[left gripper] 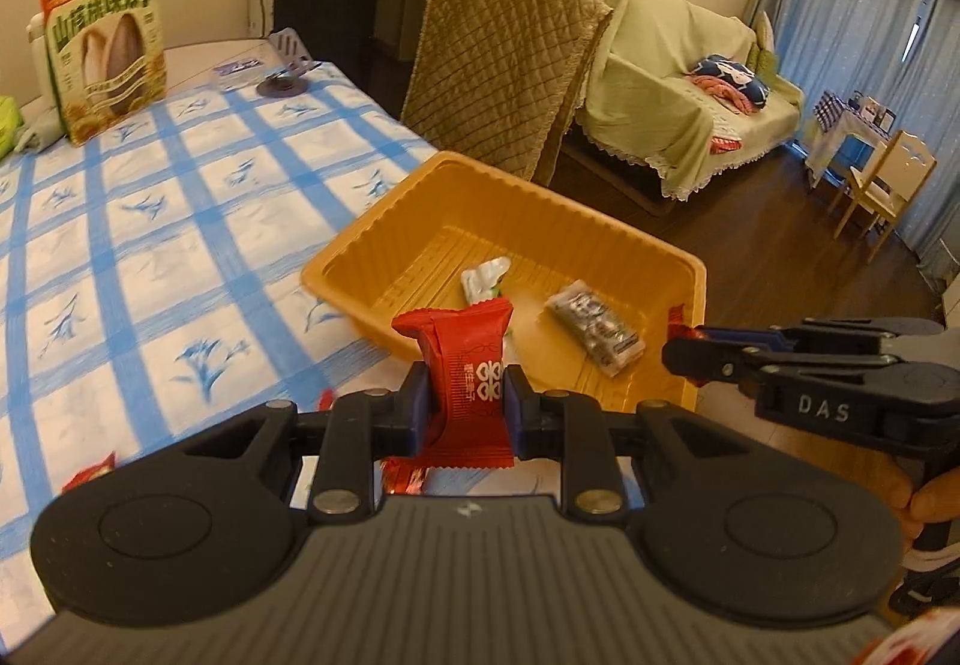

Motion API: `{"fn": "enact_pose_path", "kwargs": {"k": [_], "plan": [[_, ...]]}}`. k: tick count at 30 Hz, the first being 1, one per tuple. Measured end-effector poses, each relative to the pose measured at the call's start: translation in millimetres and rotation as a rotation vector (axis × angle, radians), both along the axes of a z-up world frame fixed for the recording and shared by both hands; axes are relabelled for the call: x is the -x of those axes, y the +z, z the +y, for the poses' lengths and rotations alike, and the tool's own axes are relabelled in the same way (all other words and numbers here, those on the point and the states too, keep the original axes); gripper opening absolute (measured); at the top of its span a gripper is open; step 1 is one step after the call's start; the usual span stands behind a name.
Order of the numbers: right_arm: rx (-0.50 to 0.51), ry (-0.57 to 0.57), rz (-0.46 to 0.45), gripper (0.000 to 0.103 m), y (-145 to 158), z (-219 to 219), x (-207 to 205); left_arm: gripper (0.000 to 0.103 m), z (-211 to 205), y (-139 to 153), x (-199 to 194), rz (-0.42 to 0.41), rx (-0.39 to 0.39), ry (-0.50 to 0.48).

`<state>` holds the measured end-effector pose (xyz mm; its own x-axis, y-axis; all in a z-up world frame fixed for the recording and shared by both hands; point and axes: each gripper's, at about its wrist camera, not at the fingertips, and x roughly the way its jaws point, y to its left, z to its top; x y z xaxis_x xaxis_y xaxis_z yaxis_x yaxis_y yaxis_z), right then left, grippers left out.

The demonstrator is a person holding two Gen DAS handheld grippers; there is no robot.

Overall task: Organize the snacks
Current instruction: 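Carry the large red candy with the left tool while the right tool carries its red candy over the tray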

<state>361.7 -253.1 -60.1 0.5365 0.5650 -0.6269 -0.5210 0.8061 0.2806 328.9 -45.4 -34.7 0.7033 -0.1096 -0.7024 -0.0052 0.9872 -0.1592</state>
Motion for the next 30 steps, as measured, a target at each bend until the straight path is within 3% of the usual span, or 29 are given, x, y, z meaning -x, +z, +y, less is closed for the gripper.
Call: {"fn": "enact_pose_path", "kwargs": {"k": [13,30], "plan": [[-0.01,-0.032,0.039,0.021,-11.1,7.2,-55.2,0.023,-5.3,-5.1,-72.7,0.007,-0.044,-0.002],[0.031,-0.065,0.115,0.021,-38.7,20.0,-92.4,0.023,-0.8,-45.1,-129.8,0.096,-0.078,-0.02]]}}
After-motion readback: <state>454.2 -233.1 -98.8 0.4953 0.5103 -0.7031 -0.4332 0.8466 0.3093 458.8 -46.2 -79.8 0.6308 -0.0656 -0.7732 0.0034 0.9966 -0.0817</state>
